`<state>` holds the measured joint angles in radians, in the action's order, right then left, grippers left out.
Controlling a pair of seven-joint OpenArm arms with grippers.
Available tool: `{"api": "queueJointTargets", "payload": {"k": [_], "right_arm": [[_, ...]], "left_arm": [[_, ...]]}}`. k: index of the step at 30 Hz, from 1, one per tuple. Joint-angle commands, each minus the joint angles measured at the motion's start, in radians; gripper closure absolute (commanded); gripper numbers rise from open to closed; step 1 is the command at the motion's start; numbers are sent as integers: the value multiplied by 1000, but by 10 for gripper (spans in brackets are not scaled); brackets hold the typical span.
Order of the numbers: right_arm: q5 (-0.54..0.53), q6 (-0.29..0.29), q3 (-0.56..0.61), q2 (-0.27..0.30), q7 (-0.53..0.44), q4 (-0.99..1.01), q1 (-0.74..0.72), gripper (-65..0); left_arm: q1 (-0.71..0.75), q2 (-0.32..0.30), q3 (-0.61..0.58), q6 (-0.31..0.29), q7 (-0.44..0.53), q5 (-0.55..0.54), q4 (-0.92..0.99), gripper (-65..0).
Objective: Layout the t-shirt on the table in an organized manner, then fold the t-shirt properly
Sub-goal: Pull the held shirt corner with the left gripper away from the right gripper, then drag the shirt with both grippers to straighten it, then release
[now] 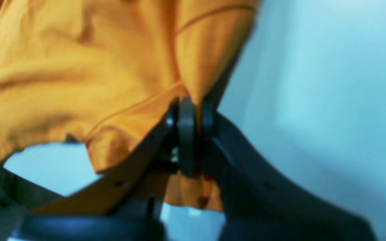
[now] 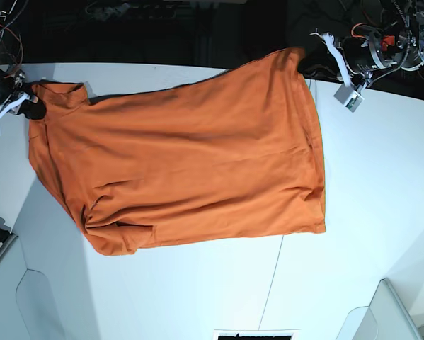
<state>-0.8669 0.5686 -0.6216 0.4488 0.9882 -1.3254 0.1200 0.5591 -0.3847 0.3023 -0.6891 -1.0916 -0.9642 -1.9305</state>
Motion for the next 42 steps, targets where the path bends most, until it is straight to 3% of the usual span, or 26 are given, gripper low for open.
{"api": "queueJointTargets", "payload": {"k": [1,9,19,28,34,35,36,38,40,42], "right_arm": [[-16,8,-21,25,-10,-26,-8,0],[-41,19,-33,96,-44,-51,-35,0],[43,18,23,95,-88,-18,-229,0],[186,11,178,42,-189,95,-376,0],[281,0,195,-26,-192,139,-416,0],[296,-2,195,-32,-191,140,-415,-21],[307,-8,195,-37,-187,140,-410,-92],[306,-20,193,-35,-181,140,-405,-216],[303,-23,175,-34,-179,140,-406,-255],[280,-23,140,-27,-170,136,-405,-255]], "left_arm": [[13,-12,16,-9,10,-20,-38,0],[23,-15,52,-9,25,-47,-68,0],[-122,-14,34,-9,72,-33,-4,0],[-322,-14,-37,-9,113,34,254,0],[-362,-14,-38,-9,113,56,334,0],[-362,-14,-37,-9,112,56,341,0],[-362,-14,-37,-9,111,56,344,0],[-362,-14,-37,-9,93,56,344,-117],[-359,-15,-32,-9,72,45,344,-207],[-348,-20,-25,-9,57,7,344,-222]]}}
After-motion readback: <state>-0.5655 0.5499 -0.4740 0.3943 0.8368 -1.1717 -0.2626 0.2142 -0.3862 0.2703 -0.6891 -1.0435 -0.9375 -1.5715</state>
